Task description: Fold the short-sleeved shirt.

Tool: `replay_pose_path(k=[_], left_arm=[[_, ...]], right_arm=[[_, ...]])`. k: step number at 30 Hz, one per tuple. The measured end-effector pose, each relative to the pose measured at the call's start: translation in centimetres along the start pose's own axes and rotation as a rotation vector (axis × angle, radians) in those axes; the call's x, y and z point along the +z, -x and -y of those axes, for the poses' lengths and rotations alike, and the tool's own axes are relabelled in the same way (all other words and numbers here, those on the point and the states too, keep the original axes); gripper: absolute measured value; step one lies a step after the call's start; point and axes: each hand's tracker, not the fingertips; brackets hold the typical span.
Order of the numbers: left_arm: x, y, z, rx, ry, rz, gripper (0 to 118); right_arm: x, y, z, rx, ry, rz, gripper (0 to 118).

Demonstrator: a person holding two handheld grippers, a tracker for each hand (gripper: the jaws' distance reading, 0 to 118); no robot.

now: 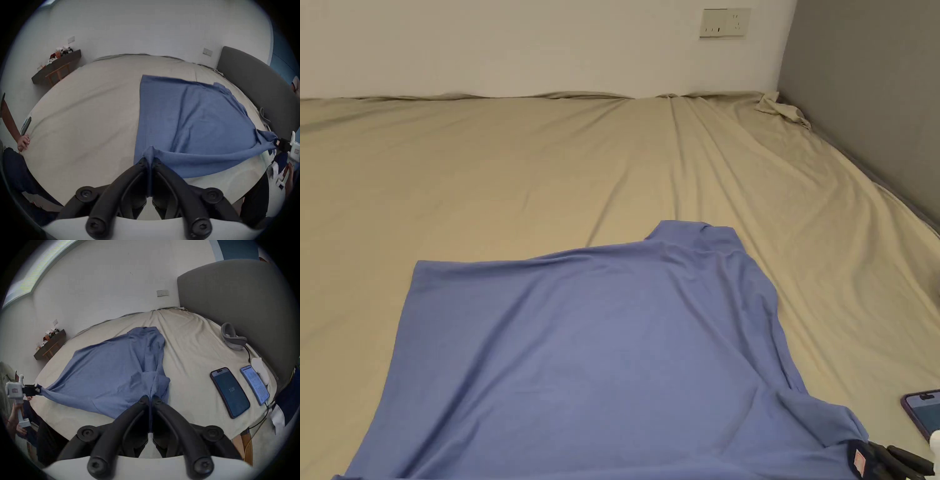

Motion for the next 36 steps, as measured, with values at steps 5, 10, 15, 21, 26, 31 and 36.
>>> replay_pose_path(k=[5,10,15,21,26,31,36], left_arm=[[1.8,0.7,0.0,0.089,0.055,0.031,90],[8.8,-1.0,-0.2,0.034,-0.032,-0.052,89],[11.1,-2.3,-0.5,-0.011,-0.058,-0.088,0],[7.2,-0.6,-1.3,-0.024,0.046,-0.065,0],[0.3,0.1,-1.3,0.029,0.206,-0.01,93],[-3.0,-1.3,-0.1,-0.057,0.241,-0.016,93],[-3.7,-1.6,-1.1,-0.015,0.191,0.011,0]], right_arm=[[-0.3,0.8,-1.2,0.027,0.123,0.02,115],[2.9,1.8,-2.8,-0.045,0.104,0.028,113],[3.6,3.5,-2.8,-0.022,0.11,0.057,2],[2.8,4.2,-3.1,-0.016,0.146,-0.026,2],[2.0,5.8,-3.9,0.015,0.17,-0.054,2],[0.9,6.7,-4.0,0.039,0.193,-0.076,2],[-0.1,7.3,-4.0,0.085,0.231,-0.073,2]])
